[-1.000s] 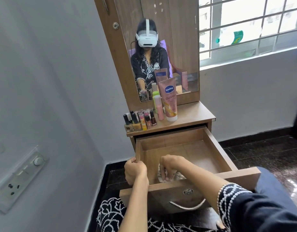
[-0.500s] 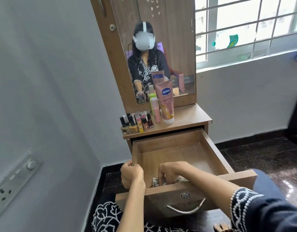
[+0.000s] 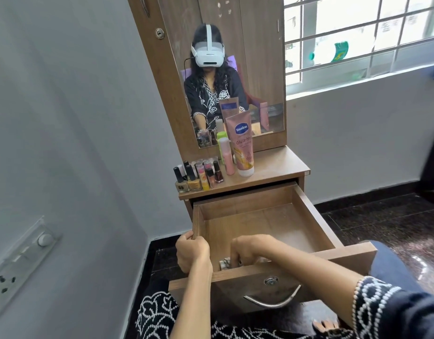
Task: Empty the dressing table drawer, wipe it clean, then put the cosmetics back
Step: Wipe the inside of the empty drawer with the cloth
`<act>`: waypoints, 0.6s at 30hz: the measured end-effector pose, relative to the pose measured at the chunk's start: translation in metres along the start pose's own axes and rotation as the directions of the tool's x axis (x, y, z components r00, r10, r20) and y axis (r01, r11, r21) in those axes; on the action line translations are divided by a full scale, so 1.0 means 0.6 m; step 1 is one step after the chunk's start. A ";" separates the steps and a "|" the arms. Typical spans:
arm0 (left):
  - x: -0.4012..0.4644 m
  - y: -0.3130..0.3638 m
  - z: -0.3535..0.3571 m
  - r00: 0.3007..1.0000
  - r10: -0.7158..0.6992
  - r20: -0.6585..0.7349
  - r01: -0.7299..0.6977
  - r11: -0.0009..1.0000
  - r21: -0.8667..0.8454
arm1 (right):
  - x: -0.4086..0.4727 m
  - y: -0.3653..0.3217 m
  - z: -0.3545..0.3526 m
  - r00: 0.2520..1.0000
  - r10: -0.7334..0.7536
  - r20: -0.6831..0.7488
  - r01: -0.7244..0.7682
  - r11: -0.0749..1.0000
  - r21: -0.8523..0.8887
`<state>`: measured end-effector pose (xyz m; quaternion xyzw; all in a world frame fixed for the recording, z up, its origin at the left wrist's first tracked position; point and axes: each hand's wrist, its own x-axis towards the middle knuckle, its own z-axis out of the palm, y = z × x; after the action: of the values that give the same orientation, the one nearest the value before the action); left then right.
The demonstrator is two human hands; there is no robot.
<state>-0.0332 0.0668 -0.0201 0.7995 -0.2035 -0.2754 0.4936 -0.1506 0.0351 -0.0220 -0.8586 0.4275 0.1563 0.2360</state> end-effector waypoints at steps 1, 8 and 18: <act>0.000 0.000 0.000 1.000 -0.001 0.000 0.001 1.000 0.001 | -0.004 0.012 -0.001 1.000 0.026 -0.003 -0.026 0.999 0.029; 0.007 -0.002 0.003 1.000 0.004 -0.004 -0.004 1.000 0.011 | 0.035 0.040 -0.013 0.914 0.284 -0.291 -0.230 0.951 0.205; 0.014 -0.012 0.012 0.999 0.039 -0.033 -0.038 0.999 0.028 | 0.121 -0.027 -0.011 0.913 0.275 -0.303 -0.290 0.957 -0.007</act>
<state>-0.0309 0.0601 -0.0314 0.8066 -0.2142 -0.2497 0.4911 -0.0944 -0.0079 -0.0461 -0.8072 0.5736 0.0681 0.1213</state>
